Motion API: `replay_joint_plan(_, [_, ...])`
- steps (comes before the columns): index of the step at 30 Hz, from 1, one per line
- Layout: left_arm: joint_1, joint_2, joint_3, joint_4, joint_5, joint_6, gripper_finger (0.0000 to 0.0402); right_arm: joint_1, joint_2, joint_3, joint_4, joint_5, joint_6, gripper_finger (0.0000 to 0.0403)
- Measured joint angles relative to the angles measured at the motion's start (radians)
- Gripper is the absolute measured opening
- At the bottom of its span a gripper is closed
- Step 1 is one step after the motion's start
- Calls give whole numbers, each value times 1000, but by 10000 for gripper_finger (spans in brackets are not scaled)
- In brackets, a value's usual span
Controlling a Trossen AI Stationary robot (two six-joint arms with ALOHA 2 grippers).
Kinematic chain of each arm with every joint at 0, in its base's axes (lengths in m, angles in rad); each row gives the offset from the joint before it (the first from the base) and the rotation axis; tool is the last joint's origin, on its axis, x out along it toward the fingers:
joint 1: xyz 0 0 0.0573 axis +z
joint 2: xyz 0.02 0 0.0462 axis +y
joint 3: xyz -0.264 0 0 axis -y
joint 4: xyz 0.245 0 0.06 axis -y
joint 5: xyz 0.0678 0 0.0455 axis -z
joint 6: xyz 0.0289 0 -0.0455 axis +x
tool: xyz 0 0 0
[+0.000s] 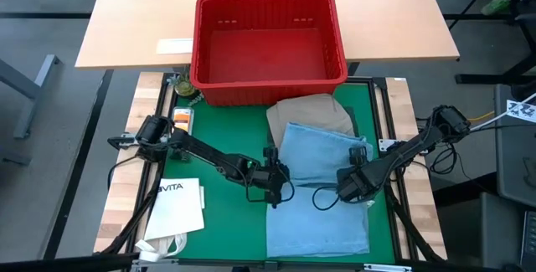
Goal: Fold Laundry from Bin
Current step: Fold the light blue pants
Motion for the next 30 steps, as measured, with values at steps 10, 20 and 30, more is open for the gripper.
replay_joint_plan(10, [32,9,0,39,62,-40,120,0,0,60,73,117,0,253])
replay_joint_plan(20, [-18,103,3,42,81,-15,120,1,28,61,179,109,0,253])
replay_joint_plan(30, [-23,114,4,33,53,-11,120,1,175,64,194,54,-48,253])
